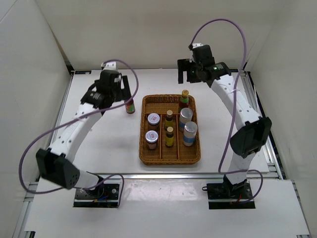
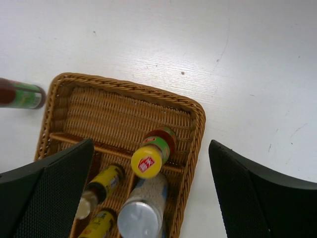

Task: Organize the condiment bottles

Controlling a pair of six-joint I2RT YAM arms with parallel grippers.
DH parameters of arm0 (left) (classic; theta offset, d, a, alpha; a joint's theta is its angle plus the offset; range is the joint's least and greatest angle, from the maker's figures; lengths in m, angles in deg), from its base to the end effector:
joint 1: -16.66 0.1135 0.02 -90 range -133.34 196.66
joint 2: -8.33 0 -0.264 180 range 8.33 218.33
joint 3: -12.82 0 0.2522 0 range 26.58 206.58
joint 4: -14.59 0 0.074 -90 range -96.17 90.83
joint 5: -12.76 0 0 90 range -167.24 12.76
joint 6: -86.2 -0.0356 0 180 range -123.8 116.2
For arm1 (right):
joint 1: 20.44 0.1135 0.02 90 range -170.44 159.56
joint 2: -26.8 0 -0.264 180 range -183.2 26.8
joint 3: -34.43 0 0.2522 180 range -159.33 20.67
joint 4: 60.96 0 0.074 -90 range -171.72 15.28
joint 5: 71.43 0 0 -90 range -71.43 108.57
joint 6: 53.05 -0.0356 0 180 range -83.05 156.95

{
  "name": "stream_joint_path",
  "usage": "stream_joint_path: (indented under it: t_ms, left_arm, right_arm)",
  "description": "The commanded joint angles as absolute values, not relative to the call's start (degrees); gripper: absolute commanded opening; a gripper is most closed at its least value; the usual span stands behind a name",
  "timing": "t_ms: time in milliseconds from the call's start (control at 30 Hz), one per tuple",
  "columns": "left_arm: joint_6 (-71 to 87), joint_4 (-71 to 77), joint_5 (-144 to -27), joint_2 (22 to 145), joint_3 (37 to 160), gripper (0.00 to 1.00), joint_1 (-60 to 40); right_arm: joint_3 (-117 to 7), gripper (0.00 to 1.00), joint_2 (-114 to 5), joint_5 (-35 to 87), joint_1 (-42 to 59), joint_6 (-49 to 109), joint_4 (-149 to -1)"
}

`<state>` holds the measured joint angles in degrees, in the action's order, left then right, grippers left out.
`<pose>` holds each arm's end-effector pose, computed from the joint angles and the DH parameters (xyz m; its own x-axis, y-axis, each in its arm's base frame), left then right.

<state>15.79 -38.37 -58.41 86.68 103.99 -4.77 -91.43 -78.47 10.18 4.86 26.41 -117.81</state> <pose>0.2787 -0.0971 0.3586 -0.6043 -0.1037 -0.7900 -0.0918 0.9940 -0.0603 0.3762 0.1721 0.3923 -0.5836 -0.0757 -0.8085 -0.2133 0.9750 0.0627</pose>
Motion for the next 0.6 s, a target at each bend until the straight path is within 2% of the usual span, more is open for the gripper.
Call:
stream_joint_path:
  t_ms: [0, 267, 467, 567]
  left_arm:
    - [15.5, -37.1, -61.2, 93.9, 112.8, 1.00, -4.4]
    - [14.9, -37.1, -64.8, 111.5, 124.3, 1.00, -2.1]
    - [14.9, -36.6, -64.8, 115.6, 125.6, 1.00, -0.5]
    - [14.9, -36.6, -65.3, 116.3, 125.6, 0.92, 0.1]
  right_arm:
    - [-94.3, 1.00, -71.7, 11.7, 5.0, 25.9, -118.9]
    - [-85.4, 1.00, -60.5, 15.6, 5.0, 26.4, -119.5]
    - [-80.7, 1.00, -55.3, 14.2, 5.0, 28.2, -120.5]
    - [-79.4, 1.00, -53.8, 13.7, 5.0, 28.2, -120.5]
